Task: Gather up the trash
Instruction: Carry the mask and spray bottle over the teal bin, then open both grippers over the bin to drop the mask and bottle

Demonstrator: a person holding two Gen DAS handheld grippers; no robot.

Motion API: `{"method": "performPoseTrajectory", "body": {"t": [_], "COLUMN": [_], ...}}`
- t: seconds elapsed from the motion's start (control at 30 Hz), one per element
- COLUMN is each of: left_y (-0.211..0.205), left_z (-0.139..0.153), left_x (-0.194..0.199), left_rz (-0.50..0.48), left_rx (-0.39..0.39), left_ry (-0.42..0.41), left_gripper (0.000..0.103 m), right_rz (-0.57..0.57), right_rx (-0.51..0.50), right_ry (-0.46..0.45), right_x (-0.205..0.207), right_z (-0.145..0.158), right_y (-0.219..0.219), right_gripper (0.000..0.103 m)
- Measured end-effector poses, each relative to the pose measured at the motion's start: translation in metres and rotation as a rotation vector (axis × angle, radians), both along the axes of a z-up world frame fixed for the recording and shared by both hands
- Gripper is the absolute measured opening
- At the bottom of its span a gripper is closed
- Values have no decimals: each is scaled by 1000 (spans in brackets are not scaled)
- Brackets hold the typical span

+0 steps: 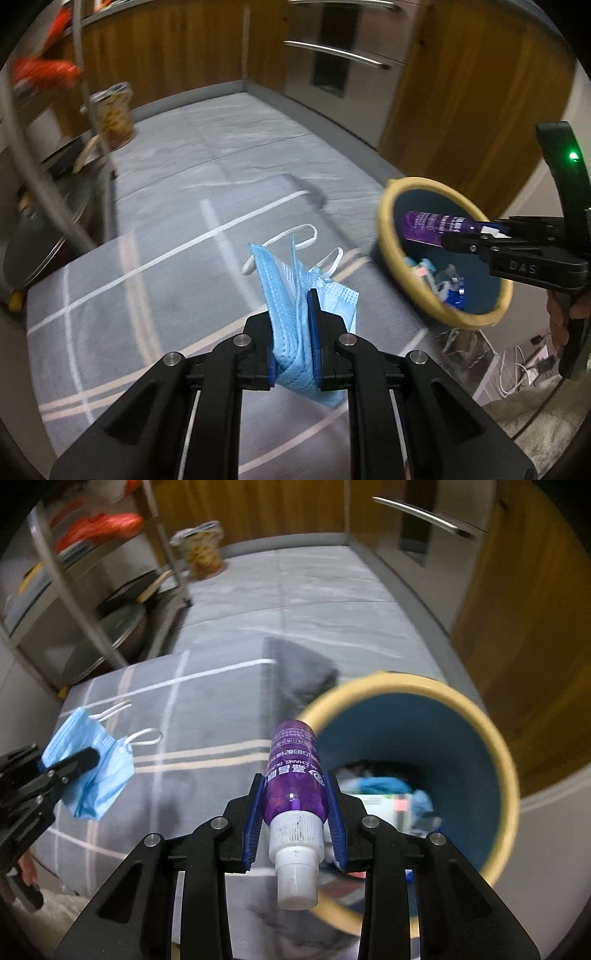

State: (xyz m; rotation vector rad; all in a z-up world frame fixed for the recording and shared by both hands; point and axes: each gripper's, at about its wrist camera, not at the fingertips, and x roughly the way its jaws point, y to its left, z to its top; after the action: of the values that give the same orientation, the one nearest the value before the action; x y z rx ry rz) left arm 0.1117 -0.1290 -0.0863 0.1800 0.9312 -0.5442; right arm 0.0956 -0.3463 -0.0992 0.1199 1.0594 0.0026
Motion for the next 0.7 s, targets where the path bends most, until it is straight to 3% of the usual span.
{"method": "performPoseTrajectory", "body": {"t": [0.27,0.7], "left_y": [-82,-179], "left_z": [-4,-32], "left_x": [-10,-21], "left_rz": [-119,-281], "left_rx": [-12,23], "left_ry": [9,37], "left_gripper": [13,13], "right_rz": [-118,-162], "right_rx": [8,7], "right_ry": [10,97], "right_x": [-23,-28], "right_z": [-14,-43], "right_y": [-76,-123], "right_gripper": [33,33]}}
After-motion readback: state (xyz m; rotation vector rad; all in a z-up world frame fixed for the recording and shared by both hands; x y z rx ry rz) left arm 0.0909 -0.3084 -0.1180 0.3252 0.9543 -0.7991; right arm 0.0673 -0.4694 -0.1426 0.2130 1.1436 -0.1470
